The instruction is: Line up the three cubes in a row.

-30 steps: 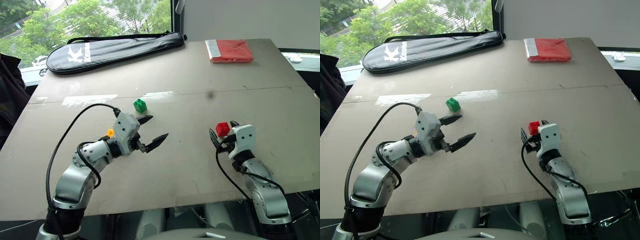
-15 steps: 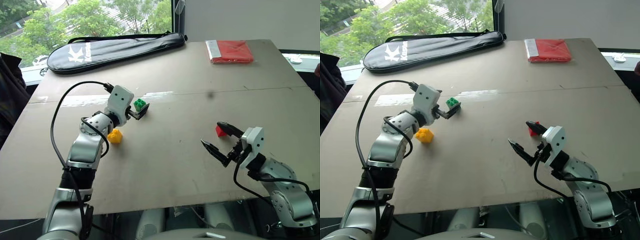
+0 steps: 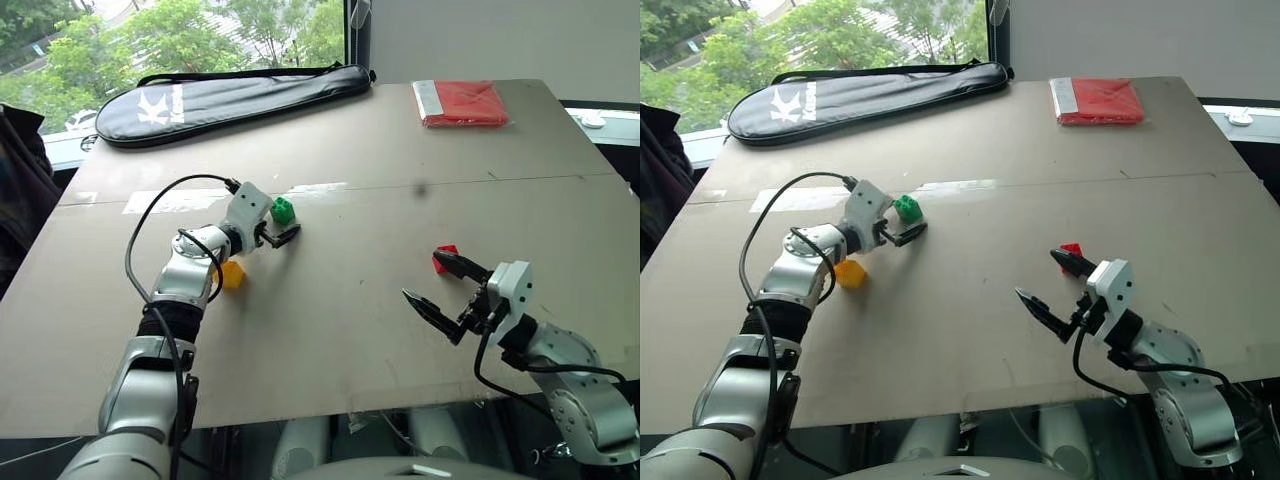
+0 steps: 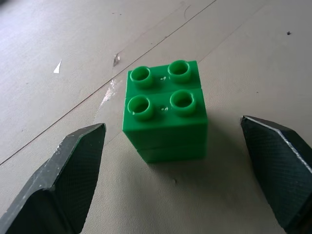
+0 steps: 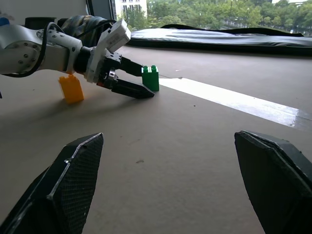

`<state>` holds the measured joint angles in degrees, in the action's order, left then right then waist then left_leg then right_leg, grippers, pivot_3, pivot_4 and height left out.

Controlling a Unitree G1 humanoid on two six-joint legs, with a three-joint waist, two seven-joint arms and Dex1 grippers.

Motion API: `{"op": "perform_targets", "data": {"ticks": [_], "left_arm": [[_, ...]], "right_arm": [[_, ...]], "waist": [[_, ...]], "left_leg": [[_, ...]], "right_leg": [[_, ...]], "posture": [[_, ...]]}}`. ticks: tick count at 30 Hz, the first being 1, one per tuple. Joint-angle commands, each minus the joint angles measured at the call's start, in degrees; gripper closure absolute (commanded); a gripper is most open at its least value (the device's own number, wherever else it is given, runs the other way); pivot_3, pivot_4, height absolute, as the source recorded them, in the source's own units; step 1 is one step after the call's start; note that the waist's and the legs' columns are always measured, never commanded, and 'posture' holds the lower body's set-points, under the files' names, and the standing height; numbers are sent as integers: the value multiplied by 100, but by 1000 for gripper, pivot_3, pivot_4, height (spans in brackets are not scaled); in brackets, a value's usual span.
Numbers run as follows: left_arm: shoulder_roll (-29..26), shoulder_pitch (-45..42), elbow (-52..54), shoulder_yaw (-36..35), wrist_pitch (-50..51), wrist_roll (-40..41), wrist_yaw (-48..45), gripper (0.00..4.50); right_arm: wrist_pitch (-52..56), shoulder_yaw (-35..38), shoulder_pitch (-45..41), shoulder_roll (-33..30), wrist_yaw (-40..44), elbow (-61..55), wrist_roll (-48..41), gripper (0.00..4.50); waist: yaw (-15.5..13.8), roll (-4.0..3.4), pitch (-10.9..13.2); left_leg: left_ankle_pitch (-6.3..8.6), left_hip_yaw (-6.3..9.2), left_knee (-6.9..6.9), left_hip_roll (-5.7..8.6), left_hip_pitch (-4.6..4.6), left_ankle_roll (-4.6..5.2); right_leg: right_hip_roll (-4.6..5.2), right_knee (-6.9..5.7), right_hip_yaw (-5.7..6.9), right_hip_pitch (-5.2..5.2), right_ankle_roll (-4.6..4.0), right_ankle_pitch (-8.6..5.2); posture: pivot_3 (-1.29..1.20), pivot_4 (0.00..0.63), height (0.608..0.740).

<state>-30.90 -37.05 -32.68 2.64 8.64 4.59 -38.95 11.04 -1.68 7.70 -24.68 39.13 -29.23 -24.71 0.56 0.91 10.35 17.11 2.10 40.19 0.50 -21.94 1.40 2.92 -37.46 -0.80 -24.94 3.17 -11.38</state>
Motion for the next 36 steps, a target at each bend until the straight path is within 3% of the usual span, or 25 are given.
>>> {"op": "perform_targets", "data": {"ticks": [1,4,9,17,27,36], "left_arm": [[42,-172,-342,-9,-103,-72,-100,0],[87,-288,-568,-70,94,19,-224,844],[93,-365,-716,-86,63,-2,-334,3179],[11,-277,-95,-215,-115,444,-1150,3166],[-321,-22,2269,396,472,1186,-3287,3166],[515,-115,2009,1325,123,588,-3102,3166]], "right_arm": [[-83,63,-6,-39,19,-245,-63,71],[-94,69,-11,-34,8,-248,-55,0],[-130,84,-10,-18,10,-218,-62,0],[20,163,93,-58,132,-258,-367,0],[-367,526,85,-218,497,177,-460,0],[-560,925,295,-352,855,619,-616,0]], "waist": [[3,1,0],[1,1,-1],[23,2,-1],[17,2,-1],[6,5,1],[-2,5,1]], "left_leg": [[0,0,0,0,0,0],[0,0,0,0,0,0],[0,0,0,0,9,0],[0,1,0,-1,5,0],[0,-4,1,-4,-9,0],[0,-11,3,4,-5,0]], "right_leg": [[0,0,-1,0,-2,1],[0,-4,0,0,-5,3],[-1,-14,-5,0,-2,1],[-1,-16,-6,-2,-10,5],[7,-8,-10,-12,-12,5],[-2,-14,-13,-10,-6,1]], "posture": [[0,150,701],[0,150,701],[0,150,701],[0,150,701],[0,150,701],[0,150,701]]}}
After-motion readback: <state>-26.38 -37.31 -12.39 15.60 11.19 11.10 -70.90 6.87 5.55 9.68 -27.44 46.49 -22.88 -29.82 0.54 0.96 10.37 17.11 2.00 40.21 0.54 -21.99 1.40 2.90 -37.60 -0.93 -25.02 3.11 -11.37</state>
